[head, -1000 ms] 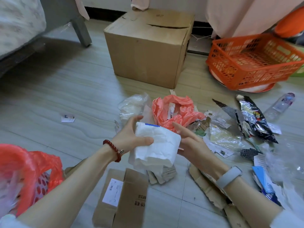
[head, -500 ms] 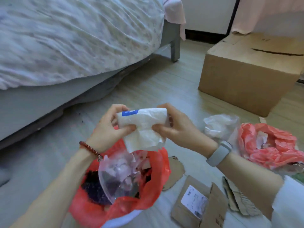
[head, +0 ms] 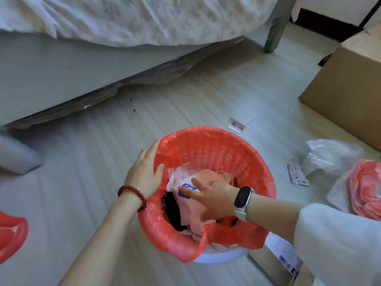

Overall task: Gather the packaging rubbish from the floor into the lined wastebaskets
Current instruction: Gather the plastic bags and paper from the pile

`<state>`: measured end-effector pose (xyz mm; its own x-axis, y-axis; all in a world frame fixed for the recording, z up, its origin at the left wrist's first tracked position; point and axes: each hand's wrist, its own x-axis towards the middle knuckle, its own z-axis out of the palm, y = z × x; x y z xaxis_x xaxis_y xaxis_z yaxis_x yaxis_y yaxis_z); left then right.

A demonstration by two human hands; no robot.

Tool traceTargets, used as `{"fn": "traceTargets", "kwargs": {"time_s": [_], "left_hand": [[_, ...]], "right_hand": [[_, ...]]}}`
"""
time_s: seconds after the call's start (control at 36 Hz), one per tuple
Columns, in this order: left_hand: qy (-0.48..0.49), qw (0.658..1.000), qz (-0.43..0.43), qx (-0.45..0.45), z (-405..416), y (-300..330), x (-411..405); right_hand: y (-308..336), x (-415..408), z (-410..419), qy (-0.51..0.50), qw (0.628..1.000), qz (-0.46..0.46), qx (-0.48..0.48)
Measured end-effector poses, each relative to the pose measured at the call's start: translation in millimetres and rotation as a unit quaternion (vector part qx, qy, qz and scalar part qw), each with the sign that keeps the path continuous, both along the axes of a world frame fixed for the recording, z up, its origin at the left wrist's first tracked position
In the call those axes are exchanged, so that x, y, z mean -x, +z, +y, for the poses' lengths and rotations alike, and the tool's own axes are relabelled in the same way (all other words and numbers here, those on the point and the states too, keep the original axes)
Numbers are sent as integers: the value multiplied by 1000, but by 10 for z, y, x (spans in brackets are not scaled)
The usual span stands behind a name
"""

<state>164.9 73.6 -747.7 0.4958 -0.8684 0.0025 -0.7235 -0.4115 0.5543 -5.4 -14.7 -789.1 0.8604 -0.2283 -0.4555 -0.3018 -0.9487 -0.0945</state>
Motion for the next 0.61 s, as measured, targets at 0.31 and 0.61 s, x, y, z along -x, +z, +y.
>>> {"fn": "traceTargets", "kwargs": {"time_s": [0.31,0.61], "left_hand": [[15,999,-33,-12,9,-9,36],[34,998,-39,-25,-62,155,97]], "right_hand": [[-802,-16,-18,-24,987,157,-8],[498,137,-140,-124,973,-71,-180]]}}
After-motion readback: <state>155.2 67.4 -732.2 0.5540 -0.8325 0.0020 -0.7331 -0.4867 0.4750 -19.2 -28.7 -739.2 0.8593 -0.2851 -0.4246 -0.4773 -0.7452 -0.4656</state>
